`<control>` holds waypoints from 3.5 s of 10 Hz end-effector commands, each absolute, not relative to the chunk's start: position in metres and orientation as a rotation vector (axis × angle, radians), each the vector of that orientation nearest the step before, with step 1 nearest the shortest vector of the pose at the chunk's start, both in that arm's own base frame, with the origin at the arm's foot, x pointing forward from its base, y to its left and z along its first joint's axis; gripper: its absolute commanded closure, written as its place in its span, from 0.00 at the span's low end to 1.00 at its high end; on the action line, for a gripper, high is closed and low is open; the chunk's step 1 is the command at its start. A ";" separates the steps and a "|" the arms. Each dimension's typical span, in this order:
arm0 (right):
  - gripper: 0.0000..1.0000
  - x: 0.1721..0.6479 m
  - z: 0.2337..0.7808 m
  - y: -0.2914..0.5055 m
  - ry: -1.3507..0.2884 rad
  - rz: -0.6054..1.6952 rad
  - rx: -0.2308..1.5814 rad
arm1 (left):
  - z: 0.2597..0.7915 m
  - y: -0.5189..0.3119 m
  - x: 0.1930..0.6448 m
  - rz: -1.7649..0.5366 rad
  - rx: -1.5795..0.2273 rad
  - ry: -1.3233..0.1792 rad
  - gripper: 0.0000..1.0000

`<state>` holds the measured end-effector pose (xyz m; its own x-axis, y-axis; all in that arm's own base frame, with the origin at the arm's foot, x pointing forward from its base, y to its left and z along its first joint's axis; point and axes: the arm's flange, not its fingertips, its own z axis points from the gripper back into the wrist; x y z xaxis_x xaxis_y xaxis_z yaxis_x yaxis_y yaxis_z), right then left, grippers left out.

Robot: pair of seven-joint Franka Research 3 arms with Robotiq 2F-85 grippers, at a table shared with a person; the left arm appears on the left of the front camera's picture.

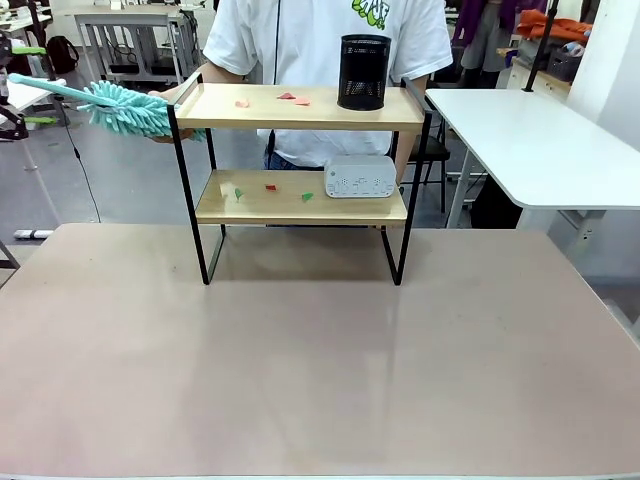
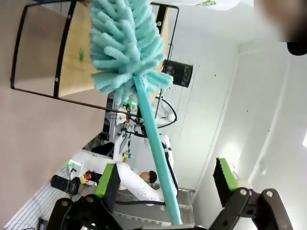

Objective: Clean the shelf.
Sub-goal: Pick up the Duster from the human.

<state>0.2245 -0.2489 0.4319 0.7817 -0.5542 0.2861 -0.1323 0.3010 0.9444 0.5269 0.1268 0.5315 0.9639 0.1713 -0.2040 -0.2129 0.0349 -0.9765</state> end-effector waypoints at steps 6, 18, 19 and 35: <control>0.00 0.227 0.434 -0.250 -0.688 -0.285 1.262 | 0.549 0.104 0.542 0.345 -1.412 0.319 0.00; 0.00 0.227 0.434 -0.250 -0.688 -0.285 1.262 | 0.550 0.100 0.550 0.339 -1.406 0.285 1.00; 0.00 0.227 0.434 -0.250 -0.688 -0.285 1.262 | 0.550 0.103 0.550 0.341 -1.408 0.284 1.00; 0.00 0.227 0.434 -0.250 -0.688 -0.285 1.262 | 0.583 0.134 0.434 -0.303 -1.254 -0.155 1.00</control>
